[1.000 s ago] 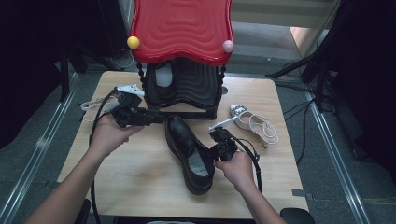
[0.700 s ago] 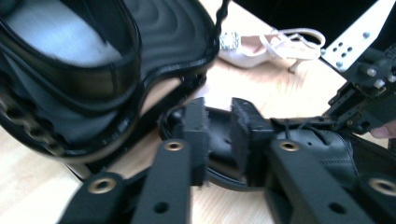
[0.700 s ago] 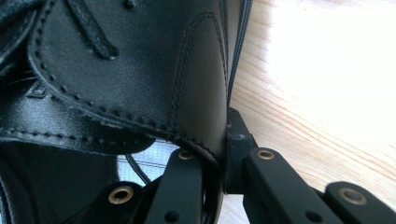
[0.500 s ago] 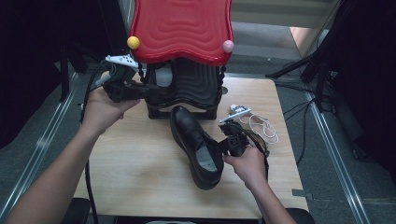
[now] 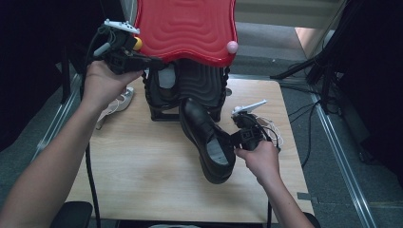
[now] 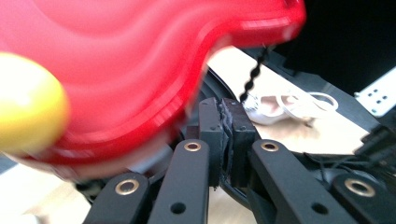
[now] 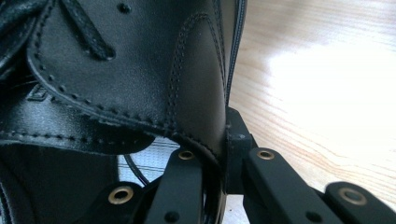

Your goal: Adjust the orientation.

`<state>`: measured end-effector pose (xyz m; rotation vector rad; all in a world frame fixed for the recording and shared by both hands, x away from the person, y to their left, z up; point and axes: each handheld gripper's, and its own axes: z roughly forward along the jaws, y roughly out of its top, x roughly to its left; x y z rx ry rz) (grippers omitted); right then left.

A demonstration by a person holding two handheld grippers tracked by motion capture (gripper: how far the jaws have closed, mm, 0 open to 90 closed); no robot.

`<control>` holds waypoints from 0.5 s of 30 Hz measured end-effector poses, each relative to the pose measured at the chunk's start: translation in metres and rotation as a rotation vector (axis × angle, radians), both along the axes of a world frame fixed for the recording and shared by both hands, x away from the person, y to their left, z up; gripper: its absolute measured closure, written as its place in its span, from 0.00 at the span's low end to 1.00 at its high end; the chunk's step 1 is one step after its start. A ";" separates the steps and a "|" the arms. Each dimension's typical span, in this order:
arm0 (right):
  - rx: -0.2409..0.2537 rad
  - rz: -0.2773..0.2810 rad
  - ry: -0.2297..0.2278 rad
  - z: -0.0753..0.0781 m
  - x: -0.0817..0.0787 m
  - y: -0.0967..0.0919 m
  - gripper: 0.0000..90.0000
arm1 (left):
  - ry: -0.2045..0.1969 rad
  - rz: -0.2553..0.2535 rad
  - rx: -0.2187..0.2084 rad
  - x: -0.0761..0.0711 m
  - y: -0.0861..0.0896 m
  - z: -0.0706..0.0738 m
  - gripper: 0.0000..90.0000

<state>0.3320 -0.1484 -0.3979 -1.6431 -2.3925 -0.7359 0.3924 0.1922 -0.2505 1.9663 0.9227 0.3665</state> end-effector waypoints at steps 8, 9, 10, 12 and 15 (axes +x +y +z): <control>0.011 -0.050 -0.024 0.009 0.017 -0.001 0.98 | -0.012 0.032 0.024 0.015 -0.001 0.013 0.98; 0.017 -0.059 -0.029 0.012 0.019 -0.001 0.98 | -0.012 0.037 0.029 0.017 -0.001 0.014 0.98; 0.017 -0.061 -0.036 0.014 0.022 0.000 0.98 | -0.011 0.038 0.024 0.019 -0.001 0.014 0.98; 0.017 -0.067 -0.047 0.019 0.026 0.003 0.98 | -0.002 0.051 0.013 0.023 0.001 0.014 0.98; 0.008 -0.082 -0.074 0.025 0.032 0.009 0.98 | 0.011 0.060 0.026 0.028 0.001 0.011 0.98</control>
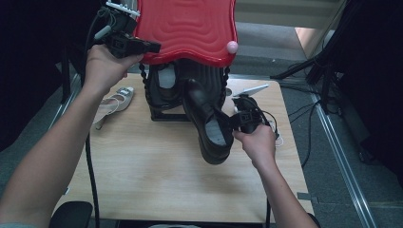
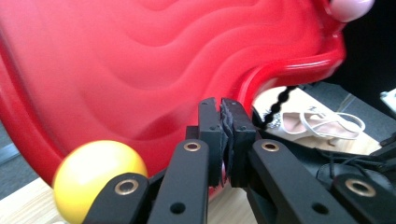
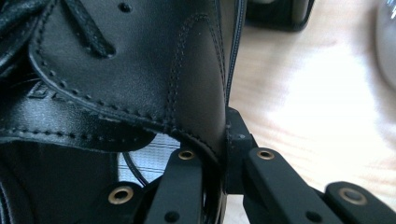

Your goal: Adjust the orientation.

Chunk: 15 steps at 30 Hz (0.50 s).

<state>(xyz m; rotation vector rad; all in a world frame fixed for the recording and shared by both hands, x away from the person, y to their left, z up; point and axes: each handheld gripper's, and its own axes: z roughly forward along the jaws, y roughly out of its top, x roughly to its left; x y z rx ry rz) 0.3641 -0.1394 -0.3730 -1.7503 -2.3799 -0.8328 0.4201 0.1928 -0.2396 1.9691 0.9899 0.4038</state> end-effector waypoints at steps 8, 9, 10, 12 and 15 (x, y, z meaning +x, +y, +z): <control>0.014 -0.085 -0.044 0.002 0.019 0.015 0.98 | -0.009 0.014 0.011 0.003 0.001 -0.007 1.00; 0.020 -0.094 -0.049 0.001 0.022 0.016 0.98 | -0.011 0.016 0.013 0.003 0.000 -0.007 1.00; 0.027 -0.114 -0.042 0.000 0.024 0.017 0.98 | -0.013 0.015 0.015 0.003 0.001 -0.007 1.00; 0.037 -0.138 -0.055 -0.002 0.027 0.019 0.98 | -0.015 0.010 0.017 0.003 0.001 -0.007 1.00; 0.029 -0.173 -0.070 -0.005 0.031 0.024 0.98 | -0.018 0.011 0.012 0.002 0.001 -0.008 1.00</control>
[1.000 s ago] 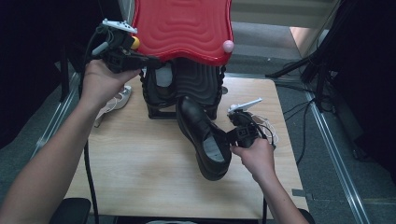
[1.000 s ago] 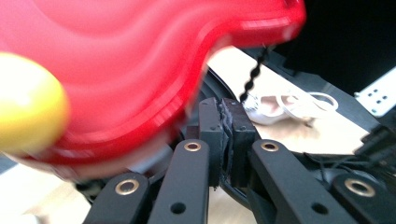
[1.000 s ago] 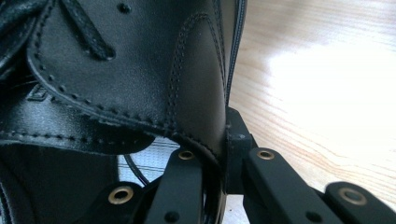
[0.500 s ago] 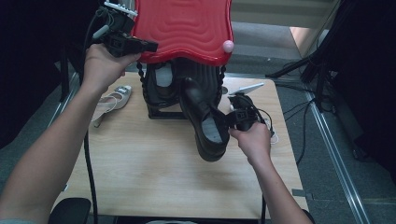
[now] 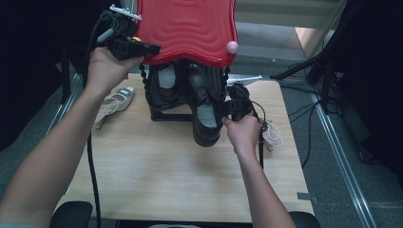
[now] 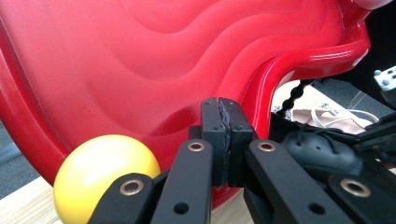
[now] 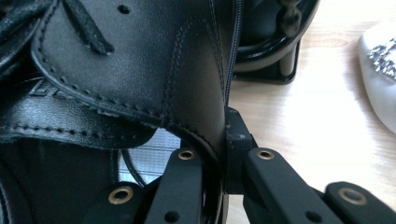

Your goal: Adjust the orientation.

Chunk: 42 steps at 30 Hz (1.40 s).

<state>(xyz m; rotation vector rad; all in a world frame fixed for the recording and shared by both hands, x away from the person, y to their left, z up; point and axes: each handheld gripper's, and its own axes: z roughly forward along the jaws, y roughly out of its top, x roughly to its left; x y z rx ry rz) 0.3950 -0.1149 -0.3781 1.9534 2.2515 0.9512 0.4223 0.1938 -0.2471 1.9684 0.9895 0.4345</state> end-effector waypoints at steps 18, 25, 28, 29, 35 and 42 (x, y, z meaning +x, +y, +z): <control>-0.024 -0.131 -0.133 -0.002 0.011 0.036 0.98 | -0.005 0.007 0.011 -0.001 -0.001 -0.001 1.00; -0.009 -0.201 -0.165 -0.004 0.020 0.042 0.98 | -0.006 0.006 0.011 -0.001 -0.001 -0.001 1.00; -0.021 -0.227 -0.188 -0.005 0.023 0.044 0.98 | -0.007 0.005 0.011 -0.001 -0.001 -0.001 1.00; -0.025 -0.232 -0.183 -0.004 0.025 0.045 0.98 | -0.007 0.005 0.011 -0.001 -0.001 -0.001 1.00; -0.063 -0.234 -0.197 -0.007 0.032 0.058 0.98 | -0.009 0.004 0.012 -0.002 -0.001 -0.001 1.00; -0.086 -0.210 -0.197 -0.008 0.037 0.065 0.96 | -0.017 0.005 0.013 -0.001 -0.002 -0.001 1.00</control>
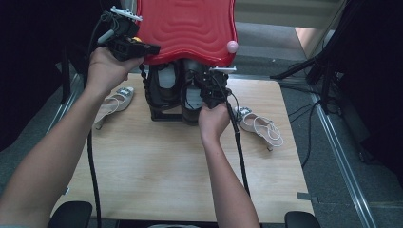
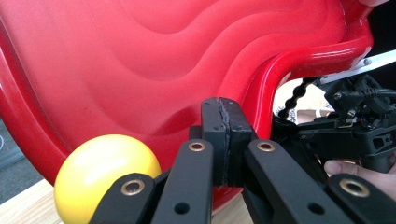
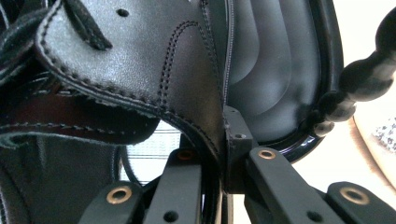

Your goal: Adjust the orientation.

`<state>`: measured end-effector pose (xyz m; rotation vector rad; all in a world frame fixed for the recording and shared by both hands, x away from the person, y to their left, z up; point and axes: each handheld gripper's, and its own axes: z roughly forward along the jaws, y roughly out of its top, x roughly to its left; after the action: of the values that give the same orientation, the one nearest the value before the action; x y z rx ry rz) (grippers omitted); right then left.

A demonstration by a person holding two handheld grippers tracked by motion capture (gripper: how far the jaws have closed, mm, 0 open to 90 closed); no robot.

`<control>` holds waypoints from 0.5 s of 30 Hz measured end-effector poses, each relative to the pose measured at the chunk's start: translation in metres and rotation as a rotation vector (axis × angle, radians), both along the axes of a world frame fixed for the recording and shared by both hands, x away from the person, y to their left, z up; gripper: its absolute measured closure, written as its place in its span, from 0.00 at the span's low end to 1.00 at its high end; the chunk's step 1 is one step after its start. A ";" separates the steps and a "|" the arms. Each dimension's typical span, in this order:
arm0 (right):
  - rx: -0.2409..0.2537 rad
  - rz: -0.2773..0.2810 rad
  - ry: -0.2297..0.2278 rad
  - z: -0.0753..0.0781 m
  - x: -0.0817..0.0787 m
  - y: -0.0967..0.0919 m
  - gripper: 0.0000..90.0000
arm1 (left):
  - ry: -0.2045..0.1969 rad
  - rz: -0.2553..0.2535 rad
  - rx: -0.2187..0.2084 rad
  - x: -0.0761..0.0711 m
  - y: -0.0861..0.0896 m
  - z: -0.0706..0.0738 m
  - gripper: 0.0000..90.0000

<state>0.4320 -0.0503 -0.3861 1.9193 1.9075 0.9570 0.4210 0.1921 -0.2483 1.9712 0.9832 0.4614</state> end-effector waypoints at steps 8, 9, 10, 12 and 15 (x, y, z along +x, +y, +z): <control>0.021 0.027 0.007 0.000 0.000 -0.002 0.89 | -0.003 0.000 0.003 0.000 0.000 0.000 1.00; 0.025 0.031 0.007 0.000 0.000 -0.002 0.87 | -0.003 -0.001 0.003 0.000 0.000 0.000 1.00; 0.026 0.033 0.008 0.000 0.000 -0.002 0.87 | -0.004 -0.003 0.004 0.000 0.000 0.000 1.00; 0.023 0.044 0.007 0.000 -0.001 -0.001 0.85 | -0.005 -0.002 0.005 0.000 0.000 -0.001 1.00; 0.023 0.049 0.003 0.001 -0.002 -0.001 0.82 | -0.006 -0.001 0.007 0.000 0.000 -0.001 1.00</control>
<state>0.4299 -0.0513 -0.3847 1.8951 1.9624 0.9951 0.4206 0.1923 -0.2488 1.9752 0.9783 0.4699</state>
